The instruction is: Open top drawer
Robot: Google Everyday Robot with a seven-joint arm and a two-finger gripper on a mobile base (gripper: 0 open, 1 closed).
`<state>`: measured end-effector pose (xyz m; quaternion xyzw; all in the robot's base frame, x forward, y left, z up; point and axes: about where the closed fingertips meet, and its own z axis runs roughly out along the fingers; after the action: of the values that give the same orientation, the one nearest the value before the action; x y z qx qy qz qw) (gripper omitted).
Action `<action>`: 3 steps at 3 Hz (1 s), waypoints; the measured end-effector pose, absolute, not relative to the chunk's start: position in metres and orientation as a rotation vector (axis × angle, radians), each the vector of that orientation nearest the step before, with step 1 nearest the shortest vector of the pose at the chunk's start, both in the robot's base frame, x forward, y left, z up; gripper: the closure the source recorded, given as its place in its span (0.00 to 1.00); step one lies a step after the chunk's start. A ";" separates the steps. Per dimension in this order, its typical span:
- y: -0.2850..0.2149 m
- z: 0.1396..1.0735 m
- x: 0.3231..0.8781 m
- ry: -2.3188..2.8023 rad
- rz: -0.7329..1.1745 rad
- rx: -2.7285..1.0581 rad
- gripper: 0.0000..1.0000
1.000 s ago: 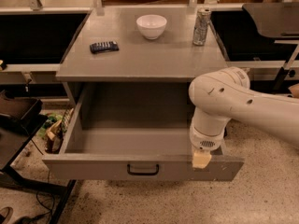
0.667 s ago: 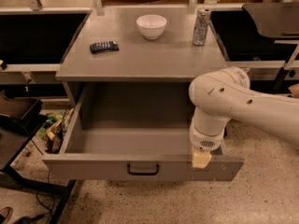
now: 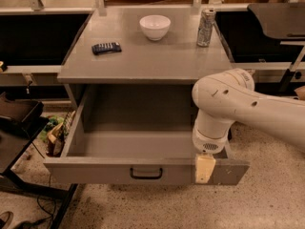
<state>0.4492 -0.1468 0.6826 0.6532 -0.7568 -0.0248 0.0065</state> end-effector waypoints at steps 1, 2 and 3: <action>-0.148 0.676 0.448 -2.385 -0.117 2.051 0.00; -0.144 0.658 0.415 -2.384 -0.220 2.036 0.19; -0.139 0.651 0.376 -2.353 -0.291 1.993 0.42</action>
Offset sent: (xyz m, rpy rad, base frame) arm -0.0880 0.0067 -0.0577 0.1333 0.1413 -0.0177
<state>0.3765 -0.1394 0.6508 0.6434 -0.7595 -0.0940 0.0219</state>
